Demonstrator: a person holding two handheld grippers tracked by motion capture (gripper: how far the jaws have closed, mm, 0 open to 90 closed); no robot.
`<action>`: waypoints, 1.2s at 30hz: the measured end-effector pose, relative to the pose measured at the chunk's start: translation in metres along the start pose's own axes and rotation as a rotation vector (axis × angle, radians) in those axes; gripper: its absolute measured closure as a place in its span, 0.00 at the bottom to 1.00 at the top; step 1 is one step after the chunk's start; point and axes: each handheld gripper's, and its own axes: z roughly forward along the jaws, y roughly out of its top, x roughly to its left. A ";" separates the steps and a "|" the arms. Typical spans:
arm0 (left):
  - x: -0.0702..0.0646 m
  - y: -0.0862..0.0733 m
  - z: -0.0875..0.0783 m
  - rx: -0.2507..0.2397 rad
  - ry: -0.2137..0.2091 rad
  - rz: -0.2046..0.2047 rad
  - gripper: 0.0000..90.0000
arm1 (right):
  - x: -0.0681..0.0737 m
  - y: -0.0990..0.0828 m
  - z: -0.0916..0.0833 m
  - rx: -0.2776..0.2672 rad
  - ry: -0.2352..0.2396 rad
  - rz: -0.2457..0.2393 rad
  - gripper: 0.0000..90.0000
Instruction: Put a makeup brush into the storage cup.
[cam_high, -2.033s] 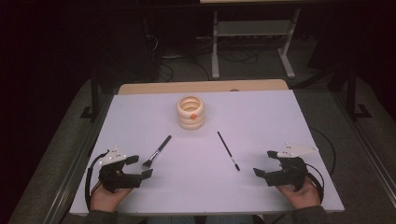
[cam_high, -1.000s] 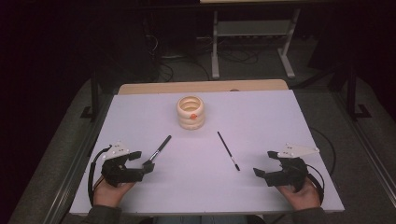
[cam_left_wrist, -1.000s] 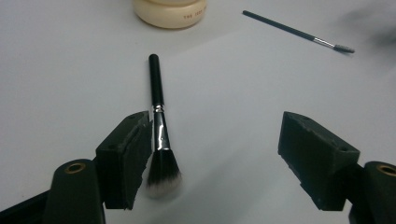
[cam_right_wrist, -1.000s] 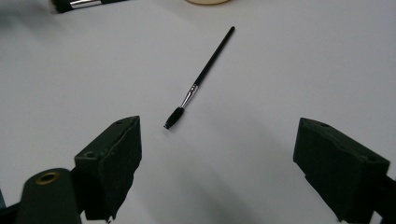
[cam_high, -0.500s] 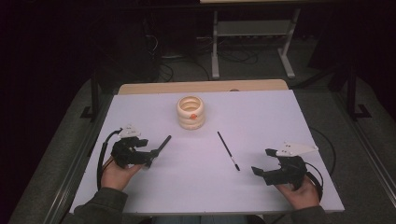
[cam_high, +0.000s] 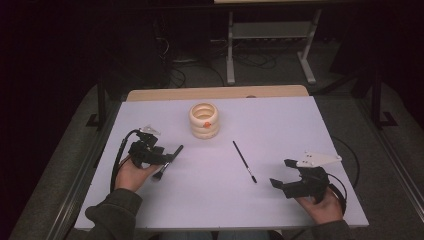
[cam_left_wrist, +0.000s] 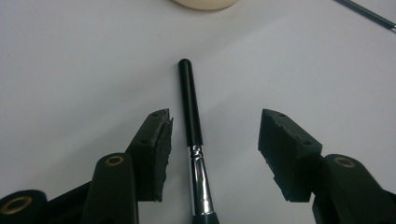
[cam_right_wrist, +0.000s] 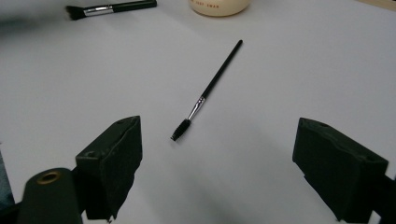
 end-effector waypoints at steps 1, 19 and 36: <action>0.001 0.000 0.002 0.013 0.000 -0.003 0.50 | 0.000 0.000 0.000 -0.003 0.003 -0.004 0.17; 0.000 0.011 0.029 0.127 0.045 -0.028 0.65 | 0.001 0.004 0.008 0.017 0.018 -0.025 0.17; 0.001 0.012 0.042 0.205 0.083 -0.039 0.76 | 0.003 0.005 0.009 0.017 0.015 -0.015 0.18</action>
